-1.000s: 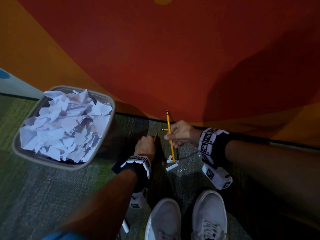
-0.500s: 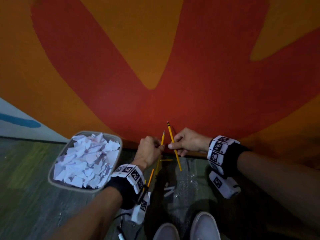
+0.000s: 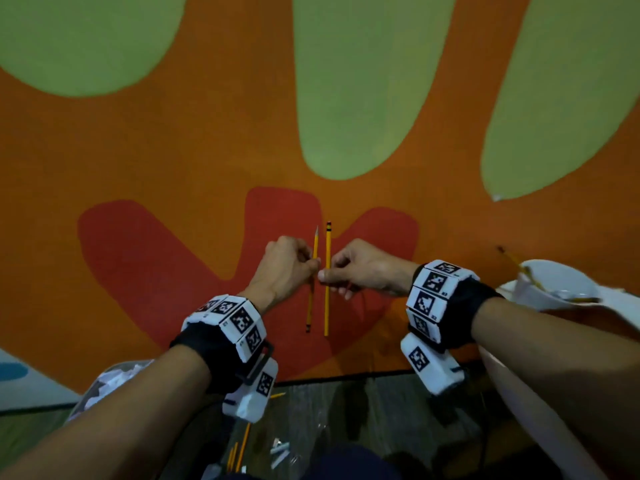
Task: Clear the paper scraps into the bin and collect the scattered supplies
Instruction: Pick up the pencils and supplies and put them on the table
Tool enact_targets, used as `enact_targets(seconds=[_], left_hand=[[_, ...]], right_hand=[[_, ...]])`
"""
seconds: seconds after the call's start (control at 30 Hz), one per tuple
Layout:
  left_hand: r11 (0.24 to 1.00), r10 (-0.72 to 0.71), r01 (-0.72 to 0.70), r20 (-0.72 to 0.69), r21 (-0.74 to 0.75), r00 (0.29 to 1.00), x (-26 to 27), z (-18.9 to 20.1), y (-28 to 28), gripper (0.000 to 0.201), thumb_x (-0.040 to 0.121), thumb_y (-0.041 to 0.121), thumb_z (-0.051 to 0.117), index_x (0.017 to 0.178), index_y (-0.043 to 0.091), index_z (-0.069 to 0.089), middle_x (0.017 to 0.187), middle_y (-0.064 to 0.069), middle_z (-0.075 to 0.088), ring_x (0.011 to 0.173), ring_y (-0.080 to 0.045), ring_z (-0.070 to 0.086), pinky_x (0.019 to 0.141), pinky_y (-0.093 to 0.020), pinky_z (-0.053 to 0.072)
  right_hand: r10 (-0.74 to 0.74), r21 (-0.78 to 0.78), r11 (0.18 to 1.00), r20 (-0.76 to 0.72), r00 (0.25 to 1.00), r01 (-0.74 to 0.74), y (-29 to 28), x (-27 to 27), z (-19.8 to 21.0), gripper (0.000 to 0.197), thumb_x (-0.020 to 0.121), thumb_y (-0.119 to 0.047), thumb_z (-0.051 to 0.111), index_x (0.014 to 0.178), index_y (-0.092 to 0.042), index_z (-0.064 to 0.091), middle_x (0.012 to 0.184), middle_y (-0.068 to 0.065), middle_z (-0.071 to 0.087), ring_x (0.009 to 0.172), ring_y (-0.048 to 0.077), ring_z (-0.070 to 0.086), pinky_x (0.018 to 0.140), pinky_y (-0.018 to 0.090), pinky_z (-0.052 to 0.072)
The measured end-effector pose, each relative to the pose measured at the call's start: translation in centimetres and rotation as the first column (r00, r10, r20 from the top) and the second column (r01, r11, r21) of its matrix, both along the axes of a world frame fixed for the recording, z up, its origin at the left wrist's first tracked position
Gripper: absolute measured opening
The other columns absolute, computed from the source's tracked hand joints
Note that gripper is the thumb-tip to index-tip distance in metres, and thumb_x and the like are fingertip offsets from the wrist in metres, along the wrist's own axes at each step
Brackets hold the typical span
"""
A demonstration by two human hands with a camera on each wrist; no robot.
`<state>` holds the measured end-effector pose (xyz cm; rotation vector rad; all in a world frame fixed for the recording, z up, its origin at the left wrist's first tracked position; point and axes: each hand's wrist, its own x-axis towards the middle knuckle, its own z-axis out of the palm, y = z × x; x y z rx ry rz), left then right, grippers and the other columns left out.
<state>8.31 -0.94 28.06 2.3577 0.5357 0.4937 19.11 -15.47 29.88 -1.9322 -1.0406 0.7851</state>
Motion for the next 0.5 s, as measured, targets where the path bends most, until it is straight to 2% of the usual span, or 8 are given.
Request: enact_targets(seconds=[0.1,0.23,0.37,0.43,0.5], left_hand=[[0.997,-0.057,0.054,0.041,0.057,0.998,1.3,3.9,-3.9,0.028,0.088,0.038,0.068,0.067,0.02,0.066,0.064,0.002,0.069,0.082,-0.028,0.064,0.069,-0.047,0.058],[0.985,-0.161,0.153,0.103,0.08,0.982,3.3,7.7,-9.7,0.03,0.09,0.03,0.069,0.066,0.013,0.067,0.062,-0.002,0.069,0.063,-0.019,0.066,0.062,-0.043,0.058],[0.971,-0.24,0.239,0.168,0.022,0.956,5.6,8.8,-15.4,0.021,0.092,0.026,0.07,0.08,0.01,0.066,0.066,-0.002,0.071,0.059,-0.01,0.068,0.06,-0.037,0.059],[0.957,-0.278,0.288,0.195,-0.028,0.941,6.9,8.9,-18.2,0.015,0.094,0.022,0.068,0.085,0.011,0.064,0.07,-0.002,0.071,0.061,-0.006,0.069,0.062,-0.035,0.06],[0.935,-0.311,0.341,0.238,-0.097,0.92,8.2,8.8,-20.8,0.01,0.095,0.018,0.066,0.089,0.009,0.065,0.074,-0.004,0.072,0.067,-0.009,0.071,0.065,-0.036,0.062]], right_hand=[[-0.049,0.031,0.998,0.034,0.998,0.048,-4.2,0.4,3.5,0.029,0.09,-0.021,0.071,0.081,0.006,0.07,0.069,0.012,0.066,0.066,0.021,0.064,0.061,0.03,0.055],[-0.123,0.043,0.992,0.087,0.989,0.12,-10.4,1.3,6.7,0.028,0.091,-0.022,0.071,0.079,0.003,0.07,0.069,0.012,0.066,0.066,0.021,0.063,0.062,0.031,0.055],[-0.24,0.035,0.971,0.14,0.961,0.238,-17.3,3.0,8.3,0.032,0.09,-0.026,0.072,0.077,0.004,0.068,0.069,0.015,0.067,0.064,0.023,0.062,0.061,0.034,0.056],[-0.328,0.051,0.944,0.191,0.925,0.325,-20.7,4.0,8.9,0.032,0.091,-0.023,0.071,0.078,0.005,0.066,0.068,0.015,0.067,0.062,0.024,0.062,0.059,0.034,0.055],[-0.431,0.088,0.902,0.256,0.865,0.423,-23.9,5.2,9.2,0.029,0.092,-0.017,0.069,0.08,0.008,0.065,0.068,0.017,0.066,0.061,0.024,0.062,0.057,0.033,0.055]])
